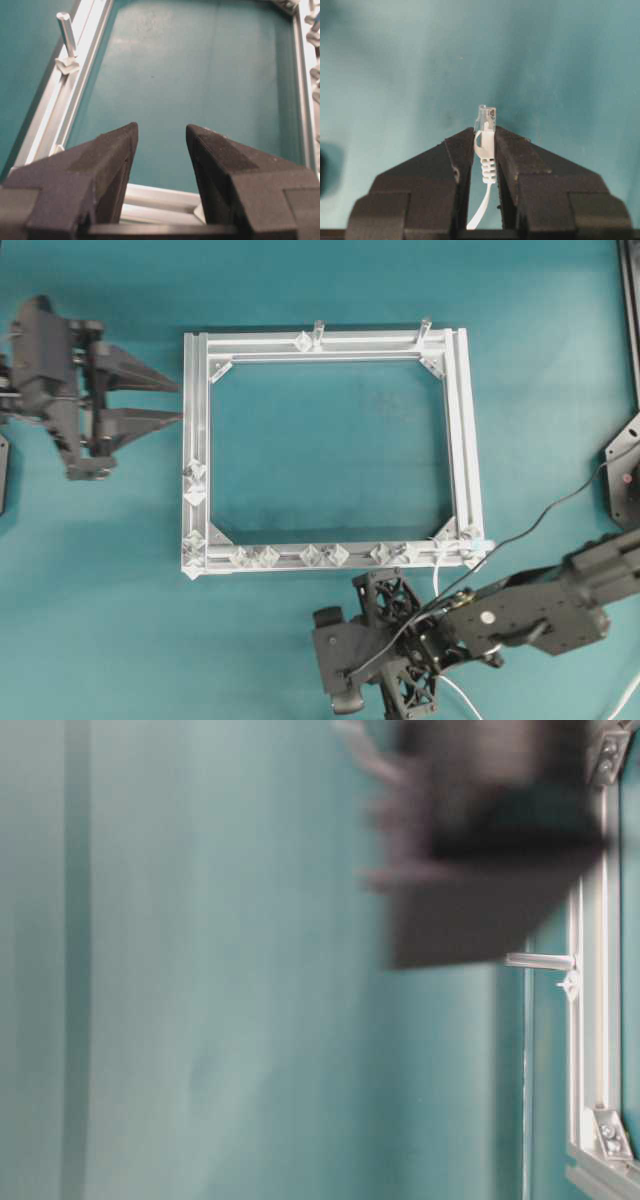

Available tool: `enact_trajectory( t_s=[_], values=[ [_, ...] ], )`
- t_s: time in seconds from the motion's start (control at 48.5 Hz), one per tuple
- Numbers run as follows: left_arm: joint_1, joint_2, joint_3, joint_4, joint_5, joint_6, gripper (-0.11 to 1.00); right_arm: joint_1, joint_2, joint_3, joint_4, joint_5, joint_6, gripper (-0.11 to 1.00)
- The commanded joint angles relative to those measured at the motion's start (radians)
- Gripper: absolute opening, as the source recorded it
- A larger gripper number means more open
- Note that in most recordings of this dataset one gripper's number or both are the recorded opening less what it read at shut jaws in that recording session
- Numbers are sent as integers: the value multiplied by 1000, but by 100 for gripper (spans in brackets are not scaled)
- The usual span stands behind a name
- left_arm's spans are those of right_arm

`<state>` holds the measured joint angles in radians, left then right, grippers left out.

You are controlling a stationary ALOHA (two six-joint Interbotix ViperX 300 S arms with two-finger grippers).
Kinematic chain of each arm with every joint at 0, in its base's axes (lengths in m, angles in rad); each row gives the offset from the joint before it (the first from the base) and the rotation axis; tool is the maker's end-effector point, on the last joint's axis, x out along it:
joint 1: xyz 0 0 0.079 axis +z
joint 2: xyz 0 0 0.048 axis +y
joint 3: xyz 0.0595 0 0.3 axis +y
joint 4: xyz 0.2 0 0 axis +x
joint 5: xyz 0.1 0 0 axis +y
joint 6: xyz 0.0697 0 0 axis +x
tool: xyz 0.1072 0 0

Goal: Move the cable alternately left and right between 8 closely spaced pins so it hooks onto each one.

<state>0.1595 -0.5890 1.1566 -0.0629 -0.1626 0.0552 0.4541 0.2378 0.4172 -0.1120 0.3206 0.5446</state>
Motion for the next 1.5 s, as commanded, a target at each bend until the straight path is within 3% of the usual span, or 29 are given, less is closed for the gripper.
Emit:
enact_trajectory(
  t_s=[0.0,0.33,0.577,0.866,1.484],
  values=[
    [-2,-80,20,3,20,5,48,2,-72,-3,0,15,20,16],
    [-2,-506,176,3,126,5,48,2,-163,35,-17,123,190,16],
    [-2,-761,227,3,287,5,48,3,-206,60,-98,230,362,16],
    [0,-775,232,3,364,3,48,3,-245,87,-166,313,588,16],
    [-2,-775,239,3,364,3,48,17,-288,147,-224,400,980,16]
  ],
)
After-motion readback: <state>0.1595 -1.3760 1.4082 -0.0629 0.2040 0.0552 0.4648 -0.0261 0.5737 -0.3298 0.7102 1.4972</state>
